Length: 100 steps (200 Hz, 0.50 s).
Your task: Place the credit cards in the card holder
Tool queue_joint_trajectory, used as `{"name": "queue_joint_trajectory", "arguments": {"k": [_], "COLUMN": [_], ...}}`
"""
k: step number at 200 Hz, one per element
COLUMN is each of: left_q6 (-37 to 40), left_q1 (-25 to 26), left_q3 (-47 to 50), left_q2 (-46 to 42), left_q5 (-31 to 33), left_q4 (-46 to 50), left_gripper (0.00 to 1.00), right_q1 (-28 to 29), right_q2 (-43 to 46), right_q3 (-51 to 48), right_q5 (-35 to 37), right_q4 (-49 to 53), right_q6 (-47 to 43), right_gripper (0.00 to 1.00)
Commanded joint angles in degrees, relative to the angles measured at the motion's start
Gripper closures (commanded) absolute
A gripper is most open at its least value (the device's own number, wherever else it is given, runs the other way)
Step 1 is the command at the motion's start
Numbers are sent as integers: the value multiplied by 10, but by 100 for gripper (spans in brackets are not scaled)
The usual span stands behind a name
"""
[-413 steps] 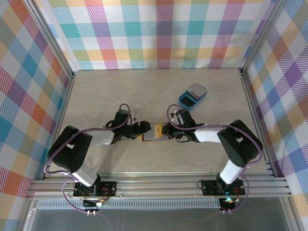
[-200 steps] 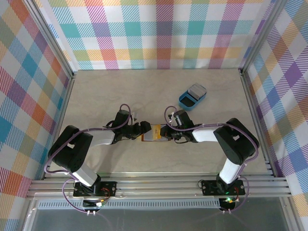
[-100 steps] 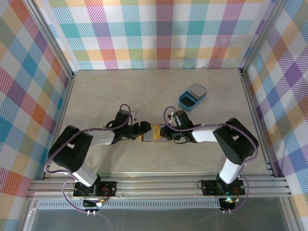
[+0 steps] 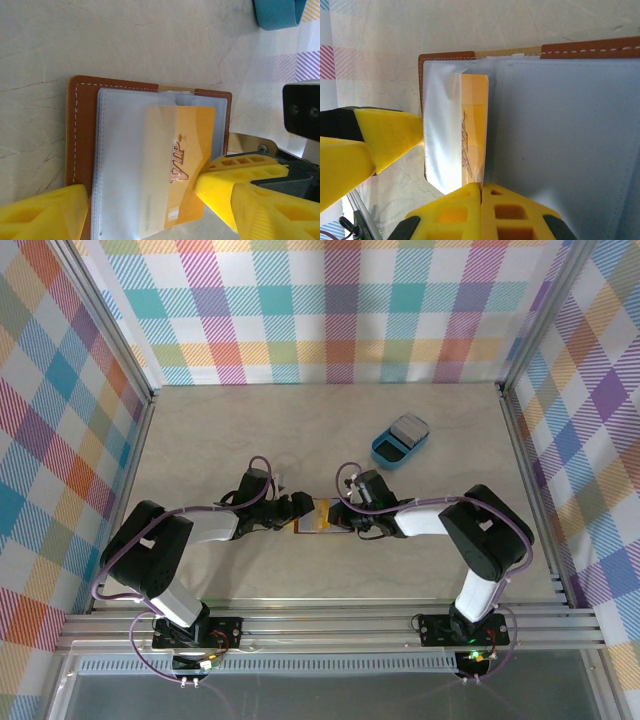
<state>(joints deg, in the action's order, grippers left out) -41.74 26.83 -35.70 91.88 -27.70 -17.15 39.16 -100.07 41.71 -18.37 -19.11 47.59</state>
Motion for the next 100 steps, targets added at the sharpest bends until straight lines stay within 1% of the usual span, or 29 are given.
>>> {"name": "queue_joint_trajectory", "arguments": {"k": [1,11,26,48,80,100], "left_q6": [-5,-5,-8,-19,-38,-41], "left_q1": [11,12,12,12,12,14], "left_q3": [12,13,14,20,30,33], "left_q2": [5,4,3,1,1,0], "left_q5": [0,1,4,17,12,12], "left_q4": [-11,-10,-9,-6,-27,-28], "left_gripper": [25,25,25,27,29,29], "right_q1": [13,13,13,13,14,14], "right_q2": [-16,-15,-8,15,57,90], "right_q3": [10,10,15,24,44,56], "right_q5": [3,4,11,30,59,94], "right_q4": [11,15,30,67,137,197], "right_q6": [8,9,6,-2,-17,-13], "right_gripper": [100,100,95,86,67,61]}}
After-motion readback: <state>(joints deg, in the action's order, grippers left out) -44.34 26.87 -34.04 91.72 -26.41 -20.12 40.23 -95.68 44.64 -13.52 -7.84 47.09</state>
